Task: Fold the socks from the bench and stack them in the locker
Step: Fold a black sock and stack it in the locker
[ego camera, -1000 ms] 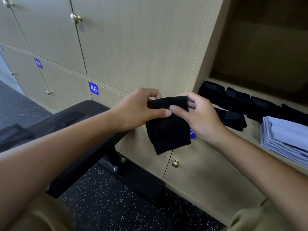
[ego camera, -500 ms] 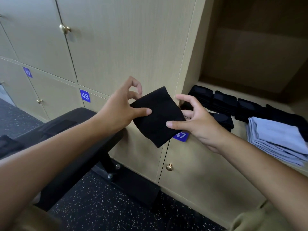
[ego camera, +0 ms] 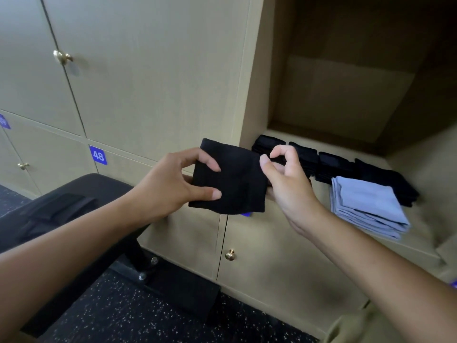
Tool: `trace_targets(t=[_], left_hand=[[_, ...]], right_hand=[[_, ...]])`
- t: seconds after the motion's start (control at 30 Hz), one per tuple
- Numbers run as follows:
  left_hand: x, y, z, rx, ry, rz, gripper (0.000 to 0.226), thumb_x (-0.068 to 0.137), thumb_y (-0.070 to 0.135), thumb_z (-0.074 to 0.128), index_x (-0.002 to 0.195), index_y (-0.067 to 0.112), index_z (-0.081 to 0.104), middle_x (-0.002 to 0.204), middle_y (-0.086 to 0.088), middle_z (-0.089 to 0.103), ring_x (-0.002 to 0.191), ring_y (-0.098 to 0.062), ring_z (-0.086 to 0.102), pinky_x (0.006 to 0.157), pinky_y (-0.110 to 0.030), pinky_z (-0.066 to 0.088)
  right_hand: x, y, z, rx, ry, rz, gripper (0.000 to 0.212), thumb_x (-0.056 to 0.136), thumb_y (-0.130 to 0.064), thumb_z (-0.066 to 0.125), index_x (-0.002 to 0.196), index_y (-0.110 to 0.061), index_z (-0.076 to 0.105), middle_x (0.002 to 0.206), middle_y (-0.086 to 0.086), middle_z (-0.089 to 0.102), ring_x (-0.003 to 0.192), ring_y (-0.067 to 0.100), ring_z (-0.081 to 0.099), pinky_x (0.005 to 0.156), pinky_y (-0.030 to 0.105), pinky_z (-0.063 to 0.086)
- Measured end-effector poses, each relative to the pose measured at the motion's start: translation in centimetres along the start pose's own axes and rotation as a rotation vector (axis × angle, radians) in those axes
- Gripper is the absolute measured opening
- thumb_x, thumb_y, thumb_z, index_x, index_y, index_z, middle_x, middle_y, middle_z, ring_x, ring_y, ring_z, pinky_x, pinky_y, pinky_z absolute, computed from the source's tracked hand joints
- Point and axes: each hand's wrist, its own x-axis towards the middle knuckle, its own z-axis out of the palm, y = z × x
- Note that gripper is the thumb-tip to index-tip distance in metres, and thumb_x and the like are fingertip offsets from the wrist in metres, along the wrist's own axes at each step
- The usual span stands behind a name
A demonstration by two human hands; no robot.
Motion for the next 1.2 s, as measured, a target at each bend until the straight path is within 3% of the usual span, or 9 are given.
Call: trace_targets(t=[0.1,0.2,0.3,0.43,0.5,0.8,1.03,1.13,1.2], left_hand=[[0.3,0.0,0.5,-0.010,0.042,0.008,0.035,0.076,-0.003,0.085,0.102,0.014,0.067,0.112,0.002,0.073,0.085,-0.026,0.077,0.069,-0.036,0.064],[0.6,-0.3,0.7,-0.030,0.057,0.003,0.033,0.079,-0.004,0.083,0.102,0.012,0.067,0.110,0.000,0.074,0.080,-0.025,0.077,0.063,-0.029,0.060],[1.0,-0.7,1.0,-0.013,0.041,-0.003,0.029,0.082,-0.003,0.081,0.102,0.014,0.067,0.110,0.001,0.073,0.081,-0.027,0.077,0.065,-0.030,0.062],[1.6,-1.3,1.8,0.026,0.022,0.015,0.030,0.085,-0.002,0.078,0.103,0.018,0.066,0.108,0.000,0.069,0.074,-0.035,0.072,0.060,-0.027,0.058],[1.9,-1.5,2.2,0.052,0.005,0.023,0.029,0.086,0.003,0.078,0.104,0.023,0.066,0.105,0.000,0.067,0.068,-0.028,0.070,0.061,-0.028,0.059],[2.5,-1.6,3.9,0.224,-0.129,0.079,0.022,0.090,0.020,0.076,0.104,0.029,0.062,0.094,0.010,0.073,0.069,-0.020,0.074,0.074,-0.042,0.059],[2.7,-1.8,5.2,0.278,-0.167,0.101,0.023,0.091,0.020,0.075,0.101,0.033,0.060,0.091,0.018,0.071,0.066,-0.015,0.073,0.080,-0.043,0.058],[2.5,-1.7,5.5,0.284,-0.173,0.106,0.023,0.090,0.020,0.074,0.100,0.034,0.059,0.090,0.018,0.072,0.065,-0.016,0.072,0.078,-0.043,0.057],[2.4,-1.7,5.4,0.293,-0.181,0.108,0.022,0.090,0.021,0.074,0.100,0.035,0.059,0.091,0.017,0.072,0.065,-0.017,0.071,0.076,-0.042,0.056]], right_hand=[[-0.4,-0.4,-0.3,-0.013,-0.085,-0.044,0.010,0.100,-0.032,0.060,0.103,-0.036,0.050,0.104,0.025,0.064,0.081,0.023,0.058,0.075,0.040,0.049],[-1.0,-0.7,-0.5,0.014,-0.196,-0.043,0.020,0.096,-0.015,0.069,0.113,-0.023,0.063,0.111,0.009,0.071,0.099,0.022,0.070,0.085,0.034,0.060],[-1.1,-0.5,-0.9,-0.029,-0.209,-0.036,0.030,0.090,-0.005,0.074,0.114,-0.022,0.069,0.112,0.003,0.072,0.102,0.018,0.071,0.090,0.036,0.060],[-0.8,-0.2,-1.9,-0.114,-0.131,-0.062,0.034,0.086,-0.004,0.076,0.111,-0.028,0.072,0.114,-0.004,0.072,0.107,0.019,0.069,0.097,0.048,0.056],[-0.5,-0.5,-2.8,-0.151,-0.098,-0.078,0.033,0.087,-0.003,0.075,0.111,-0.026,0.073,0.113,-0.005,0.073,0.107,0.019,0.069,0.098,0.049,0.055],[1.8,-2.6,-10.8,-0.367,0.047,-0.070,0.025,0.090,-0.010,0.071,0.105,-0.030,0.075,0.113,-0.013,0.071,0.112,0.009,0.064,0.100,0.033,0.051],[5.0,-5.1,-18.9,-0.537,0.275,-0.010,0.019,0.093,-0.007,0.069,0.097,-0.024,0.075,0.106,-0.006,0.070,0.094,0.006,0.064,0.075,0.011,0.048],[6.2,-4.8,-22.5,-0.628,0.362,0.047,0.021,0.094,-0.006,0.068,0.093,-0.026,0.074,0.114,0.000,0.070,0.107,0.016,0.062,0.093,0.024,0.050],[6.6,-4.7,-24.4,-0.650,0.408,0.111,0.020,0.094,-0.004,0.067,0.093,-0.023,0.072,0.118,0.004,0.067,0.113,0.021,0.059,0.096,0.031,0.047]])
